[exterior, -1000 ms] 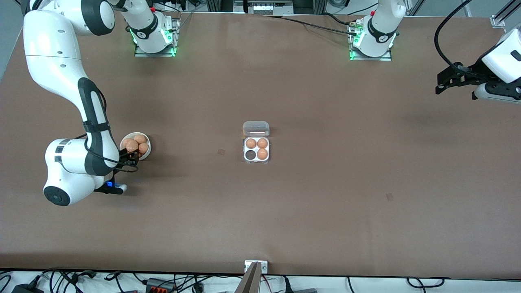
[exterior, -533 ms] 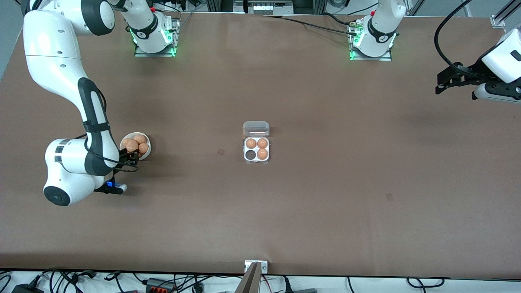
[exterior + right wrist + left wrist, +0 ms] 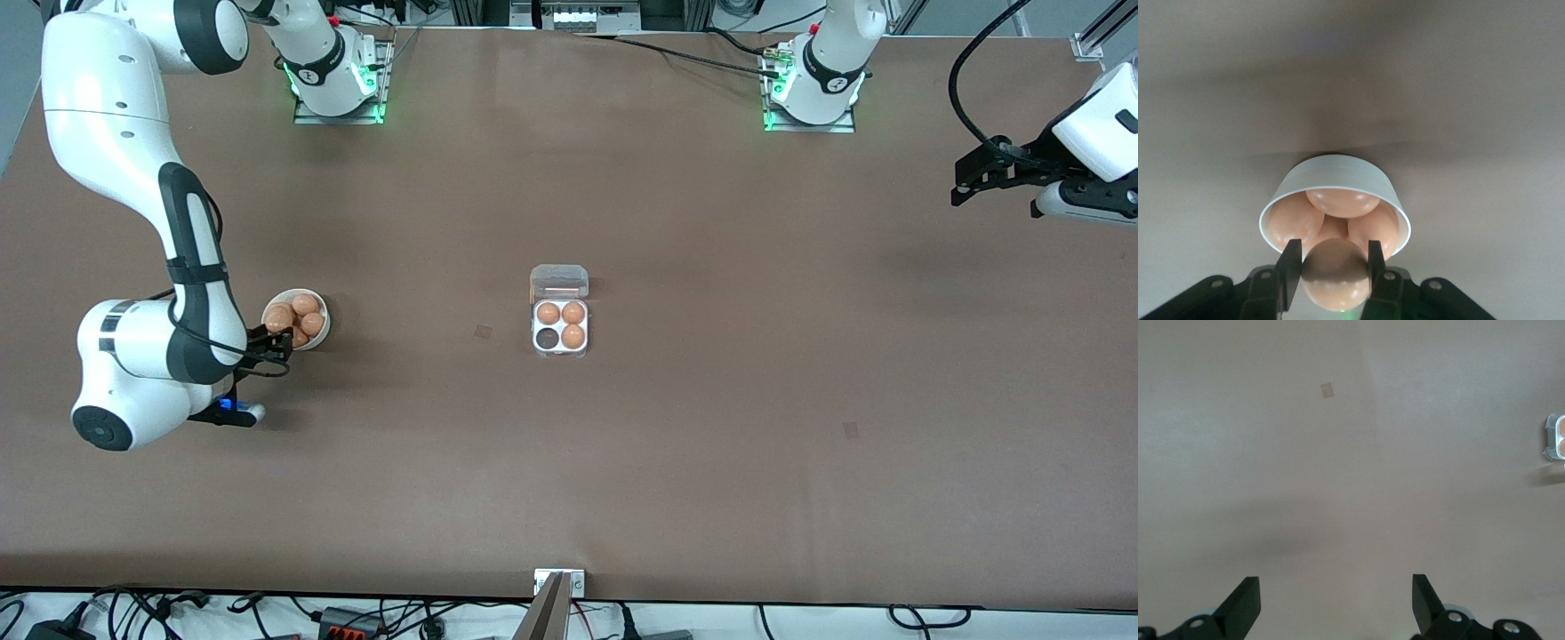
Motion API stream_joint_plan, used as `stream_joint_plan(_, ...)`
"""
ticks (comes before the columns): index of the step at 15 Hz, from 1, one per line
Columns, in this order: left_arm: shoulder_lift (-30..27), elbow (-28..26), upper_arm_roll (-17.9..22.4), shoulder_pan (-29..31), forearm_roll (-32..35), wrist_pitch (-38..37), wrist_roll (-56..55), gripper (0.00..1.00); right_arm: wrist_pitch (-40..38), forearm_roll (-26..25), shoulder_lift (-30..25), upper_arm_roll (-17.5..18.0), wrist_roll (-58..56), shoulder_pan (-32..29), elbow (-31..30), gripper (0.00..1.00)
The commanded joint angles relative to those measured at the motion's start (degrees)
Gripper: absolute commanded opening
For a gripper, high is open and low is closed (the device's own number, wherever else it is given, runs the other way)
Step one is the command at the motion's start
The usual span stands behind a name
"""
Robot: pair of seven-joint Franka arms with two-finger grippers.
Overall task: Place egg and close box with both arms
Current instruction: 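Lift the egg out of the bowl toward the clear carton, then lower the held egg into the empty slot of the carton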
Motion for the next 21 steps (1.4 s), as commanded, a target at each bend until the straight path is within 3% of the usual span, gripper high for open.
stream_joint_plan(1,1.0,2.34,-0.15,0.06,-0.3,-1.58,-0.46,1.0,-1.01,-0.16,-2.54,-0.1,-1.54,0.5,0.13,0.05)
stream_joint_plan(6,1.0,2.34,-0.15,0.06,-0.3,-1.58,-0.46,1.0,2.32,-2.54,-8.16,0.61,-1.45,4.36,2.59,0.04)
stream_joint_plan(12,1.0,2.34,-0.15,0.06,-0.3,-1.66,-0.46,1.0,16.81,-2.8,-13.61,0.17,-0.66,13.76,2.59,0.03)
stream_joint_plan(17,1.0,2.34,-0.15,0.15,-0.3,-1.75,-0.46,1.0,29.03,-3.15,-13.88,-0.01,2.05,20.97,2.59,0.0)
stream_joint_plan(21,1.0,2.34,-0.15,0.24,-0.3,-1.84,-0.46,1.0,36.41,-3.15,-12.75,0.34,11.27,26.59,2.24,0.0)
